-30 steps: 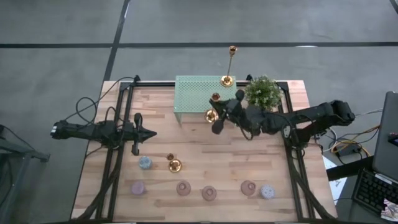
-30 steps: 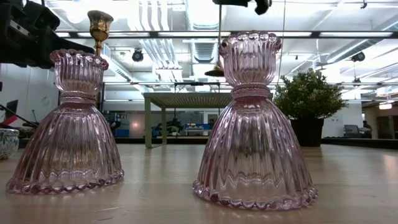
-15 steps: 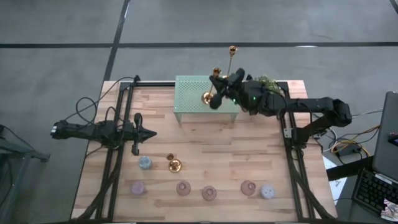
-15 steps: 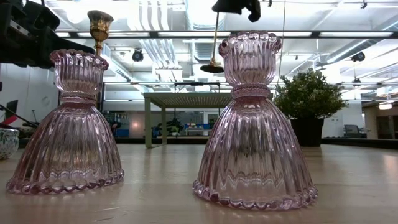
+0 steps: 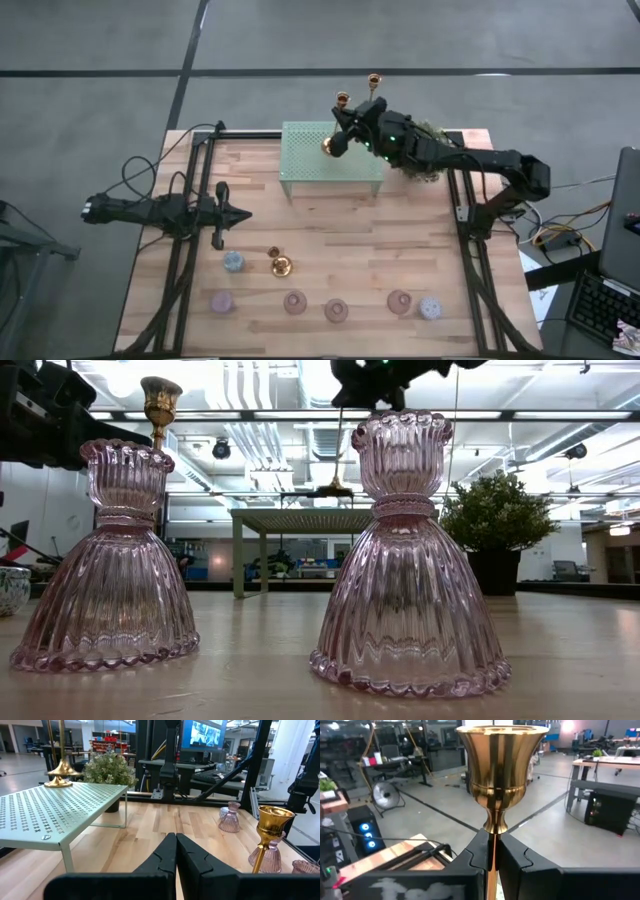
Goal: Pick & Place candle stick holders
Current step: Put the top gold candle holder on the shelf aligned with the other gold candle holder
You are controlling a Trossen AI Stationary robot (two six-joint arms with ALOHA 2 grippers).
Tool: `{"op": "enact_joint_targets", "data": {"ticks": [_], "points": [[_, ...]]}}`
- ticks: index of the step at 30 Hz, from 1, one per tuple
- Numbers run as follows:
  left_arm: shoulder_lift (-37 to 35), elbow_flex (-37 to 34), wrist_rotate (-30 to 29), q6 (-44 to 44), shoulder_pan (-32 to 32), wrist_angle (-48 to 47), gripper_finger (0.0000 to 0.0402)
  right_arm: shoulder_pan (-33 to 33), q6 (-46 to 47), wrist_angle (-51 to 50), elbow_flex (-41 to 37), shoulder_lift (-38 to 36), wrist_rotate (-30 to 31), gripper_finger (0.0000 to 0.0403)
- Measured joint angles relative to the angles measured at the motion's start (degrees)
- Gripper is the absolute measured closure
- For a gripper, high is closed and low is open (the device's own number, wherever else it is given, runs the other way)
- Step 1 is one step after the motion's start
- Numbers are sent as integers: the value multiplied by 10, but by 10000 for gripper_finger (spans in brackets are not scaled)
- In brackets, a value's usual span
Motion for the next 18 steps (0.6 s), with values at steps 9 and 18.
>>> {"op": "enact_joint_targets", "data": {"ticks": [9, 18], "points": [[0, 0, 0, 0, 0, 0, 392, -34, -3, -18, 51, 59, 1, 385], [0, 0, 0, 0, 0, 0, 392, -62, 10, -12, 64, 77, 2, 385]]}}
